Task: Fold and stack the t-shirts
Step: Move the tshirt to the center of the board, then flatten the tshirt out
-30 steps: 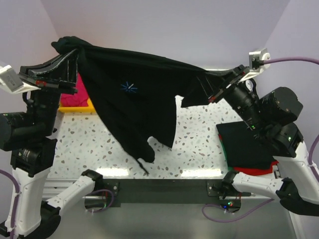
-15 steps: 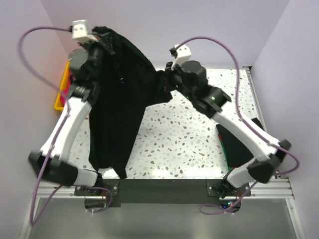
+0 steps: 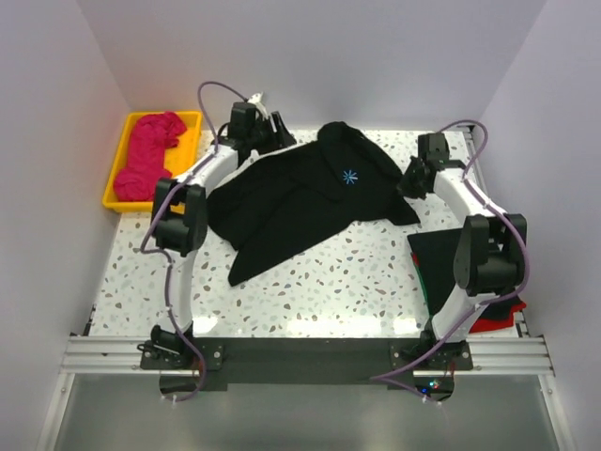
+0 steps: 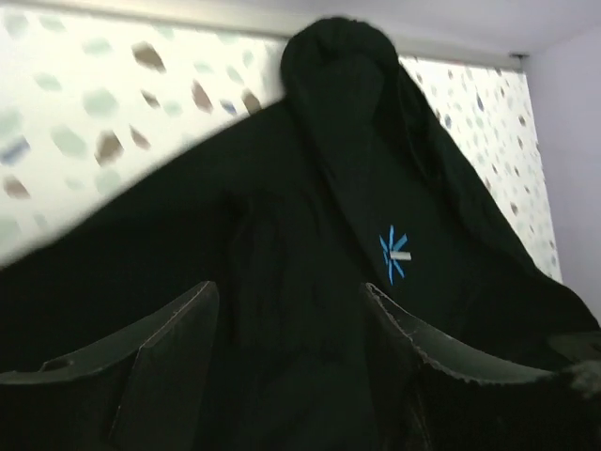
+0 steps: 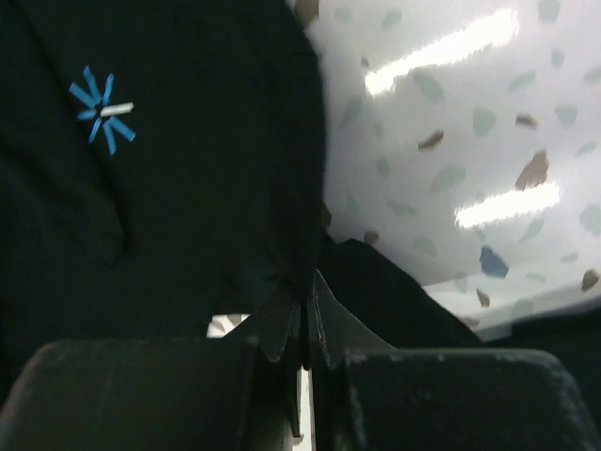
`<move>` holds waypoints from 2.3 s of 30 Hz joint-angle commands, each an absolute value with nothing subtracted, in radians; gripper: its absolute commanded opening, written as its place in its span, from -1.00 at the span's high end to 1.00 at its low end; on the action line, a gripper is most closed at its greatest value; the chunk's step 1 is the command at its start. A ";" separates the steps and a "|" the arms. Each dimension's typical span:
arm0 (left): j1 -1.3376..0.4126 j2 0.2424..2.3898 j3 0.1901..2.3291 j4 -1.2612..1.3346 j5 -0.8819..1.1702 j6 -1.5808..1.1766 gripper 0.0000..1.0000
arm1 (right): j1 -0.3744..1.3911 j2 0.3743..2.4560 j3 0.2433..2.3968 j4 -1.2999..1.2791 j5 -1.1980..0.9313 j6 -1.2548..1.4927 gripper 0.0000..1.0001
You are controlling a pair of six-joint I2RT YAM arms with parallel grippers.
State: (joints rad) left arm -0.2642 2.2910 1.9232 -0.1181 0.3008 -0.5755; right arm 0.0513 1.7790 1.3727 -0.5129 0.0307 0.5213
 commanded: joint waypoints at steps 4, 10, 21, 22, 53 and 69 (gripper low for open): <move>-0.293 1.837 1.559 -0.096 0.207 -0.704 -0.31 | 0.086 1.568 1.218 -0.445 -0.106 0.592 1.00; -0.319 1.529 1.275 -0.241 -0.110 -0.854 -0.06 | 0.087 1.439 1.152 -0.456 -0.115 0.595 1.00; -0.204 1.492 1.083 -0.347 -0.305 -0.894 0.08 | 0.086 1.249 1.115 -0.500 -0.158 0.598 1.00; -0.196 1.546 1.118 -0.350 -0.317 -0.887 0.10 | 0.086 1.229 1.112 -0.502 -0.160 0.598 1.00; -0.100 2.528 2.086 -0.399 -0.158 -0.652 0.38 | 0.086 1.137 1.006 -0.557 -0.178 0.565 1.00; 0.000 2.561 2.278 -0.019 0.397 -0.669 -0.51 | 0.086 1.218 0.947 -0.516 -0.152 0.555 1.00</move>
State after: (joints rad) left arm -0.0013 2.6431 2.2490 -0.1333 0.2398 -0.6746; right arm 0.0887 1.2007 0.9585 -0.5659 -0.1417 0.5640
